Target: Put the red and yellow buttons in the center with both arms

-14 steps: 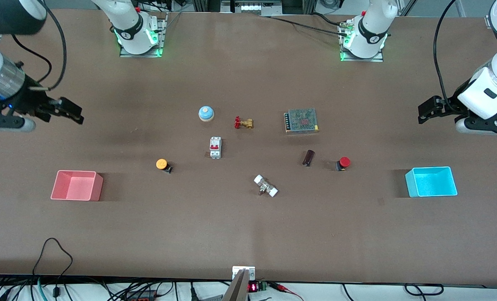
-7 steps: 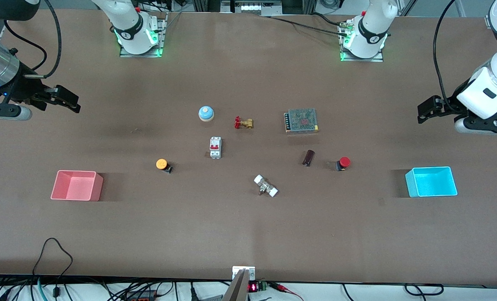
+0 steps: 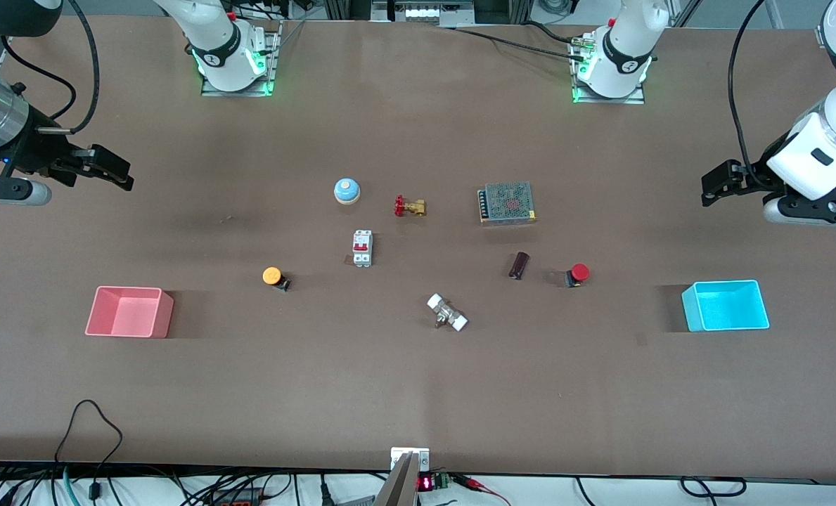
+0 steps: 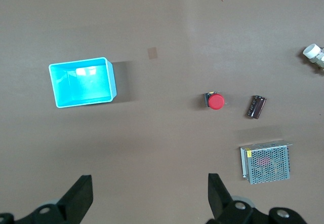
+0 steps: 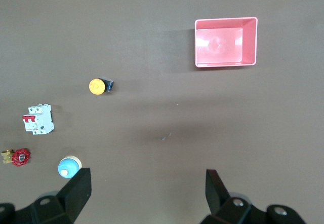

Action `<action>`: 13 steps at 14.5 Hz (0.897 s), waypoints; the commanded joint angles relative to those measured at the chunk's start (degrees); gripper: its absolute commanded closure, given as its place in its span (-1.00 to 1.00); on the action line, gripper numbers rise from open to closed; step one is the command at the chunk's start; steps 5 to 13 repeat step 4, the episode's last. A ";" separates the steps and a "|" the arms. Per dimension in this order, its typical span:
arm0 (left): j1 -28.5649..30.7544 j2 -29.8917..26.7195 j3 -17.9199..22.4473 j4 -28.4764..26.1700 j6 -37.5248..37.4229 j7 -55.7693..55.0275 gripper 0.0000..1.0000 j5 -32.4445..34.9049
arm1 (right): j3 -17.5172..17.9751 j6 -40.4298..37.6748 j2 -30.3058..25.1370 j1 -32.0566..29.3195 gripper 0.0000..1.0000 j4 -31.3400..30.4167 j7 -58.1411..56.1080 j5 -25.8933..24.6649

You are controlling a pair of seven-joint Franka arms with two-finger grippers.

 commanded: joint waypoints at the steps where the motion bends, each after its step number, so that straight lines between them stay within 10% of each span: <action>1: 0.16 0.51 -0.39 1.65 -1.36 -0.26 -1.00 -1.13 | 0.17 -1.49 0.70 -0.31 -1.00 1.74 -0.31 -0.74; 13: 0.08 0.51 -0.39 1.65 -1.36 -0.26 -1.00 -1.13 | 0.08 -1.57 0.70 -0.40 -1.00 1.73 -0.49 -0.74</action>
